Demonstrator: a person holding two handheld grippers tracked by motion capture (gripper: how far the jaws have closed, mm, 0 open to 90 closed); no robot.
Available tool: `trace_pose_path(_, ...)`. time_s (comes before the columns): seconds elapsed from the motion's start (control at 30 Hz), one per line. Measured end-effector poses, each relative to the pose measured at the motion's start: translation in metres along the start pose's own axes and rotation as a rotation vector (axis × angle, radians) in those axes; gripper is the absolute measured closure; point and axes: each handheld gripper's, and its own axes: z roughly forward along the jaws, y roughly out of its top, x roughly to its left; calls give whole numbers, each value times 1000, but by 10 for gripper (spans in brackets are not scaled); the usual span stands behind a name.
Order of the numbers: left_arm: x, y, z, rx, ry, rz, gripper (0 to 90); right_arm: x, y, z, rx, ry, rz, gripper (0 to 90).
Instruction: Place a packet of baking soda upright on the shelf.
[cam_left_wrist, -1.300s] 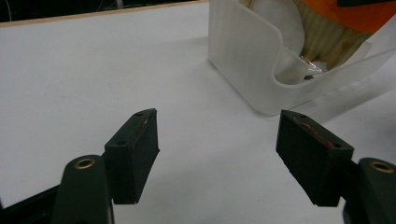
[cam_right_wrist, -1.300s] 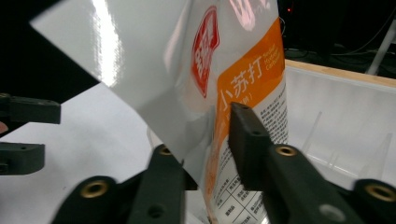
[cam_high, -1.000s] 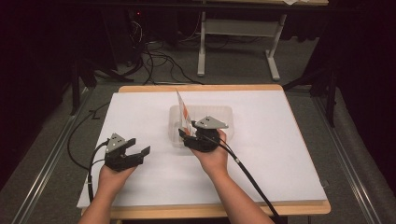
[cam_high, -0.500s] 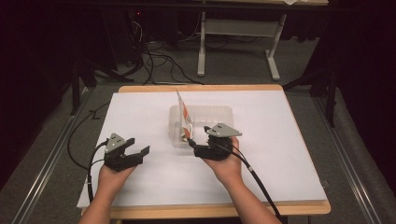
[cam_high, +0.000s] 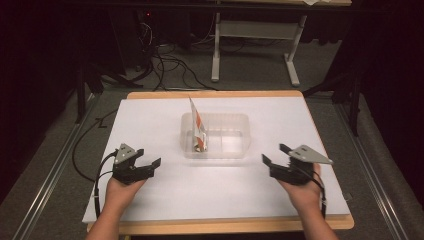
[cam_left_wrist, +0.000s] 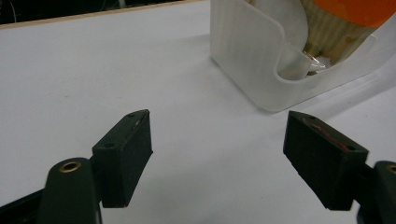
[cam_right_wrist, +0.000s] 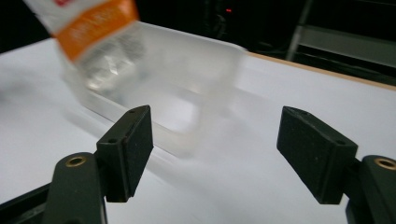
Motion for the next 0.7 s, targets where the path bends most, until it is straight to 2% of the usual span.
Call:
trace_pose_path(0.1, -1, 0, 1, 0, 6, 0, 240, -31, -26, -25, 3, -72, 33, 271)
trace_pose_path(0.17, -1, -1, 2, 9, 7, 1, 240, -49, -38, -34, 24, -111, 56, 269)
trace_pose_path(0.3, -6, -1, 6, 25, 6, 21, 237, -69, -46, -36, 12, -167, 115, 260)
trace_pose_path(0.4, -10, 1, 6, 20, 2, 41, 237, -70, -48, -32, 13, -162, 124, 261)
trace_pose_path(0.47, -10, 1, 6, 23, -5, 51, 237, -67, -48, -30, 23, -162, 108, 260)
trace_pose_path(0.53, -9, 1, 6, 33, -15, 53, 234, -65, -48, -28, 28, -160, 100, 260)
trace_pose_path(0.7, -6, 2, 3, 10, -23, 40, 234, -55, -48, -23, 51, -160, 87, 260)
